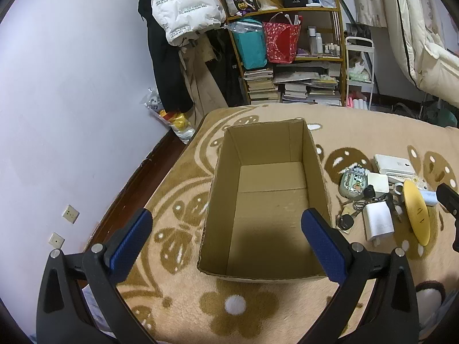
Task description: Organize rigid objects
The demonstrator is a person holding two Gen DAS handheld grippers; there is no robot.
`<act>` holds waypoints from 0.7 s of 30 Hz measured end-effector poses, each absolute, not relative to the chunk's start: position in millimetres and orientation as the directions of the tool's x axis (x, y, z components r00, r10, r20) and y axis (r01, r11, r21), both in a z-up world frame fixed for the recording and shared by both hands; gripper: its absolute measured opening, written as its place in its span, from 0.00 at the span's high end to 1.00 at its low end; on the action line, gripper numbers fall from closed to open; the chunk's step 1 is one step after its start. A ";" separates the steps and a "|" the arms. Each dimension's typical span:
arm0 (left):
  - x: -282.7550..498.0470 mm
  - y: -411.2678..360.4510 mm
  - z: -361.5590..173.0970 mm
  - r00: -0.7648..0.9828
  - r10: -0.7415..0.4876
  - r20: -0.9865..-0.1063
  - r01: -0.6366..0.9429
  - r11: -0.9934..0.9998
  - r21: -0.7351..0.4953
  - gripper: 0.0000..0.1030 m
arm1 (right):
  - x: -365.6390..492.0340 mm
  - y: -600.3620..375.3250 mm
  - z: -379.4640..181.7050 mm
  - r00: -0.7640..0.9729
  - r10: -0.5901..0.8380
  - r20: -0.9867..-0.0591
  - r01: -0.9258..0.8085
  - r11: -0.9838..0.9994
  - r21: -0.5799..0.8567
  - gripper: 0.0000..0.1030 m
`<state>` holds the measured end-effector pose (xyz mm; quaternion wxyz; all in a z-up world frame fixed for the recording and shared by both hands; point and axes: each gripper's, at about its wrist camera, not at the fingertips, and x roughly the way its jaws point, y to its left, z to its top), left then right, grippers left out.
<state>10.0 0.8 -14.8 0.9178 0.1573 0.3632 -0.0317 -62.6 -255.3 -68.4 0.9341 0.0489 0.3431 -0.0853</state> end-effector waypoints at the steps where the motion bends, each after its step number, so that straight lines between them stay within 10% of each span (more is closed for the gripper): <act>1: 10.9 1.1 -15.3 0.731 0.055 -0.681 0.174 0.949 0.264 0.01 | -61.8 -256.5 -69.0 0.746 -0.122 -0.654 0.194 0.980 0.038 0.00; 21: 88.2 19.1 -40.9 0.623 0.091 -0.777 0.138 0.965 0.223 0.01 | -9.1 -246.0 -96.1 0.695 -0.014 -0.719 0.098 0.992 0.076 0.00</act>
